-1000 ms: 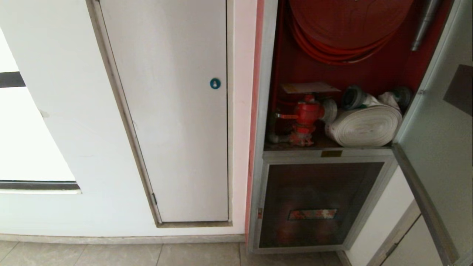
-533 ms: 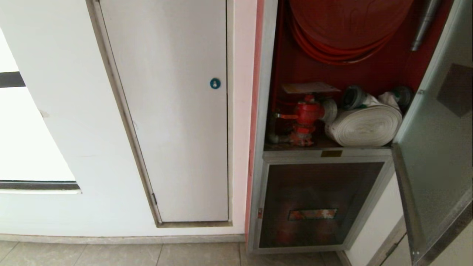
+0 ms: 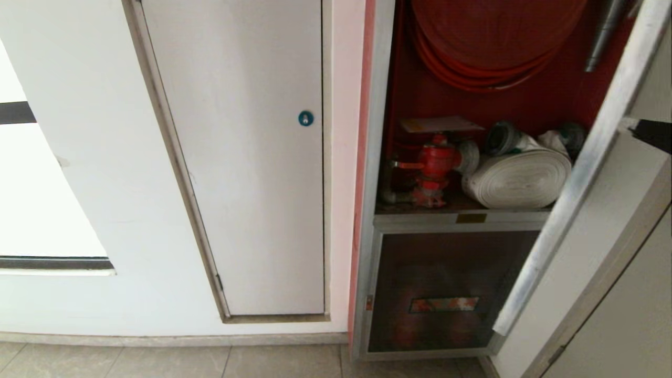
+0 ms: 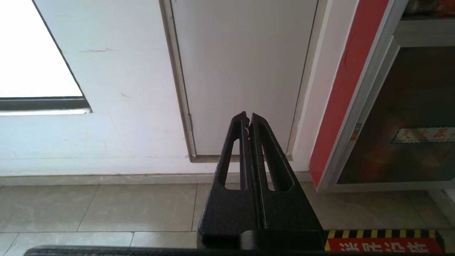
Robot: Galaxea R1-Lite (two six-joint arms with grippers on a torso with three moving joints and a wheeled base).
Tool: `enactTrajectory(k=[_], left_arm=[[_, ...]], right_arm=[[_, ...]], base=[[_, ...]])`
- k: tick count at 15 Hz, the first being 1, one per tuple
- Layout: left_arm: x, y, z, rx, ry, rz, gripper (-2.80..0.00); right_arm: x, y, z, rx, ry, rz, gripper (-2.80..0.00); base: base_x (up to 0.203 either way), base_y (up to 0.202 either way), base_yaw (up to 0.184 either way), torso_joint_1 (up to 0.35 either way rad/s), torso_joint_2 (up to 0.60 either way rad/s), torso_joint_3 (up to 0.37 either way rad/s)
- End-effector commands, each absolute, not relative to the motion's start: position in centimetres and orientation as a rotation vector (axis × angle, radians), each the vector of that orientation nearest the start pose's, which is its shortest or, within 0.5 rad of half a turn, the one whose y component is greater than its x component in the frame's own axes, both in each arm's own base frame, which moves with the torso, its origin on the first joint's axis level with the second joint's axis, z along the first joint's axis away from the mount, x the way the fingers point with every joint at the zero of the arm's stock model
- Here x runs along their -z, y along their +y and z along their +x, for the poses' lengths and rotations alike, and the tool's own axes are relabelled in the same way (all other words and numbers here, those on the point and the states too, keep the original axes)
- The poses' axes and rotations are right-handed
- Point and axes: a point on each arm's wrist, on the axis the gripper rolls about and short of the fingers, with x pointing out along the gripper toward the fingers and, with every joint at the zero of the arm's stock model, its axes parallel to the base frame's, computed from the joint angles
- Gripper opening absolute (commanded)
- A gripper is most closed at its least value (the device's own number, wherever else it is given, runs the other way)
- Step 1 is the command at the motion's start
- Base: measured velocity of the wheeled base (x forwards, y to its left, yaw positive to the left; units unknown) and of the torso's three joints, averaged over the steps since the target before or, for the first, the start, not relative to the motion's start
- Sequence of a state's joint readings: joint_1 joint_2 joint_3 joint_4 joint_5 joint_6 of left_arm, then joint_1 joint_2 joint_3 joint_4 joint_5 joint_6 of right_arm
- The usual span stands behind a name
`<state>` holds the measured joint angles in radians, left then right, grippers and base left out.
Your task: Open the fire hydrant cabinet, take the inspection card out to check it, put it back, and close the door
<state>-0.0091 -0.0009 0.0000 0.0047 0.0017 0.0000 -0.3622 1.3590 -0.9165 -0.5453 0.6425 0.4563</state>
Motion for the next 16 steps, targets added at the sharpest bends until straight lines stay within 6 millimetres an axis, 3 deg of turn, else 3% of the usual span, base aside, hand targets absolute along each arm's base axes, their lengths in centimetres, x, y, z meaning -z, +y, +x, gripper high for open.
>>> enactTrajectory(k=[1,6,10,13,16], left_arm=[[-7.5,0.0,-2.3,0.006,0.005,0.0,-2.8],[-7.5,0.0,-2.3,0.006,0.005,0.0,-2.8],[-7.5,0.0,-2.3,0.008,0.005,0.0,-2.8],[-7.5,0.0,-2.3,0.006,0.005,0.0,-2.8],[-7.5,0.0,-2.3,0.007,0.005,0.0,-2.8]], right_arm=[[-28.5,-6.8,25.9,-0.337,0.037,0.43,-2.8],[-28.4,-4.5,34.5,-0.322,0.062,0.403,-2.8],[-27.4,-1.5,39.1,-0.28,0.077,0.376,-2.8],[-27.2,-0.2,41.3,-0.252,0.08,0.359,-2.8],[-27.0,1.5,41.8,-0.269,0.128,0.341,-2.8]], base=[[0.0,0.0,0.0,0.0,0.0,0.0],[0.0,0.0,0.0,0.0,0.0,0.0],[0.0,0.0,0.0,0.0,0.0,0.0],[0.0,0.0,0.0,0.0,0.0,0.0],[0.0,0.0,0.0,0.0,0.0,0.0]])
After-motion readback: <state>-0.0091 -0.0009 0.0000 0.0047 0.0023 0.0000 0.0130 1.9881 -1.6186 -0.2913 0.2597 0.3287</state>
